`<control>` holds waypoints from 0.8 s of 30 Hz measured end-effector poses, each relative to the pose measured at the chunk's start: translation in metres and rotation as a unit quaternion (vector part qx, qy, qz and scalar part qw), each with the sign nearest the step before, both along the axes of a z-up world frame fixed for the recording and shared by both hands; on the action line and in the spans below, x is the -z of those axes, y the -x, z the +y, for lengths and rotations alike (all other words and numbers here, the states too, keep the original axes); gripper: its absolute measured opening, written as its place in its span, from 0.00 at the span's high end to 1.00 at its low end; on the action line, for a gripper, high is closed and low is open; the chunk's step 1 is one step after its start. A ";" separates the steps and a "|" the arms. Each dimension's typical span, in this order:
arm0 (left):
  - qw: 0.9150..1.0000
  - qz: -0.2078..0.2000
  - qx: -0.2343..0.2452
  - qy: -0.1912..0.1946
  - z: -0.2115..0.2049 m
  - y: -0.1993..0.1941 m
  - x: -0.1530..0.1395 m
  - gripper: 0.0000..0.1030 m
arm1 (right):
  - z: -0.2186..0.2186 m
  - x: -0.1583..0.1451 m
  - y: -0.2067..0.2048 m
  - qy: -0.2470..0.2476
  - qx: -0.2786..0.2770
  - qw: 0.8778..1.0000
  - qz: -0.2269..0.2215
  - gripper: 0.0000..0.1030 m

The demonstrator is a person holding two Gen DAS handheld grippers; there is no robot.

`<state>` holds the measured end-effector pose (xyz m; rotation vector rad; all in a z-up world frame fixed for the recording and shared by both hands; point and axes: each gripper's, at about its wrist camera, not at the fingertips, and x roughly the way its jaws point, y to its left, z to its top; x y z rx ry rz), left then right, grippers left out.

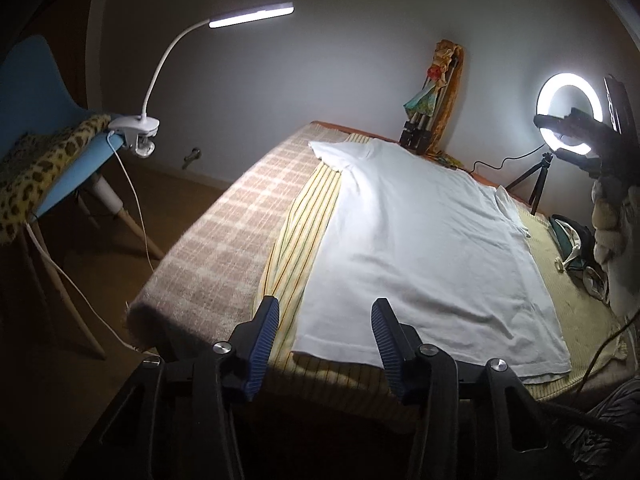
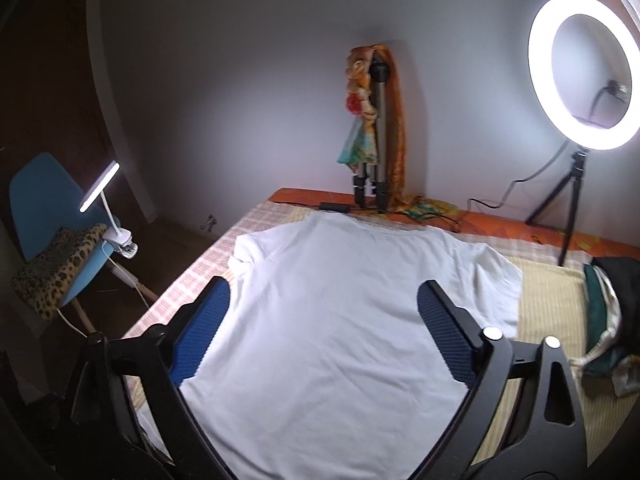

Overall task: Fold small clothes
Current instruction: 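Reach the right tool to the shirt's side edge and close on it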

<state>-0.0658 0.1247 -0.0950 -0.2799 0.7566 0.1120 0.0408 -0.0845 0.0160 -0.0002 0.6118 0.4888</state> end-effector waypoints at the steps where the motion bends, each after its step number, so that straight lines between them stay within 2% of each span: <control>1: 1.000 0.004 0.000 0.002 0.001 -0.001 0.004 0.54 | 0.008 0.001 -0.008 -0.001 -0.009 1.000 0.006 0.13; 7: 0.999 0.032 0.009 0.027 0.000 -0.017 0.026 0.62 | 0.054 0.010 -0.058 -0.018 -0.049 0.997 0.052 0.27; 9: 0.998 0.043 0.009 0.036 0.000 -0.023 0.033 0.64 | 0.073 0.017 -0.075 -0.014 -0.063 0.996 0.067 0.36; 11: 0.998 0.052 0.008 0.044 0.001 -0.028 0.039 0.66 | 0.090 0.024 -0.090 -0.008 -0.078 0.994 0.080 0.41; 24: 0.995 0.076 -0.005 0.062 0.005 -0.048 0.056 0.67 | 0.209 0.078 -0.181 0.024 -0.121 0.984 0.128 0.41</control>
